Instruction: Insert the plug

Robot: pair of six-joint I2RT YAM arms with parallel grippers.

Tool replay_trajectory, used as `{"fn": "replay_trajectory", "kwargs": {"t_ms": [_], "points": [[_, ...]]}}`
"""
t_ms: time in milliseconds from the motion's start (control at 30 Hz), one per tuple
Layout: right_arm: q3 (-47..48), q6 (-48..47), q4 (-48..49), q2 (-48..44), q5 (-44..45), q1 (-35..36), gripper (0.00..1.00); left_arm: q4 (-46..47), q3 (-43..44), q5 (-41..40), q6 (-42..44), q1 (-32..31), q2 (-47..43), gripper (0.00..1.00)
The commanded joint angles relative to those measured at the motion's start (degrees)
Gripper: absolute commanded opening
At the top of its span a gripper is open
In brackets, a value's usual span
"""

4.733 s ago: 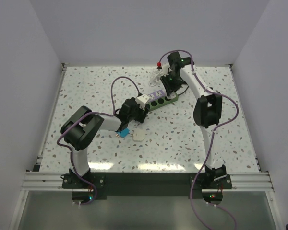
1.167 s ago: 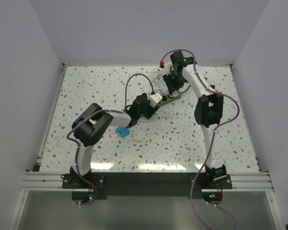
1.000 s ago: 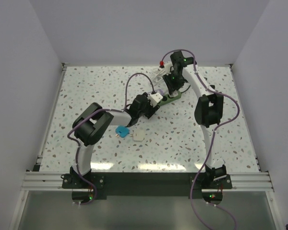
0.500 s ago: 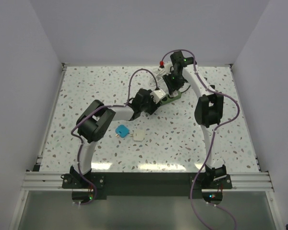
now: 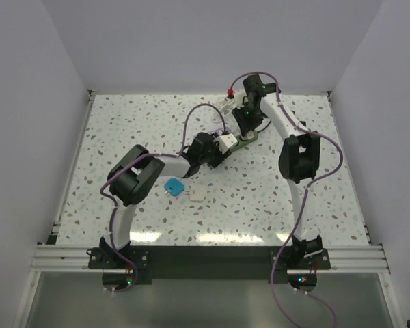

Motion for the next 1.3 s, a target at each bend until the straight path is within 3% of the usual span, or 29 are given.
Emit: {"fn": "replay_trajectory", "kwargs": {"t_ms": [0, 400, 800, 1267], "points": [[-4.1, -0.27, -6.4, -2.54, -4.89, 1.55, 0.0, -6.5, -4.66, 9.25, -1.29, -7.2, -0.03, 0.0], [-3.33, -0.71, -8.94, -5.18, -3.57, 1.64, 0.0, -2.01, -10.37, 9.24, -1.46, -11.42, -0.82, 0.0], [3.35, -3.7, -13.78, 0.26, -3.39, 1.55, 0.0, -0.78, -13.19, 10.21, 0.03, -15.2, -1.7, 0.0], [-3.32, -3.09, -12.9, -1.93, -3.13, 1.55, 0.0, -1.92, -10.56, 8.63, -0.5, -15.2, 1.2, 0.0]]}}
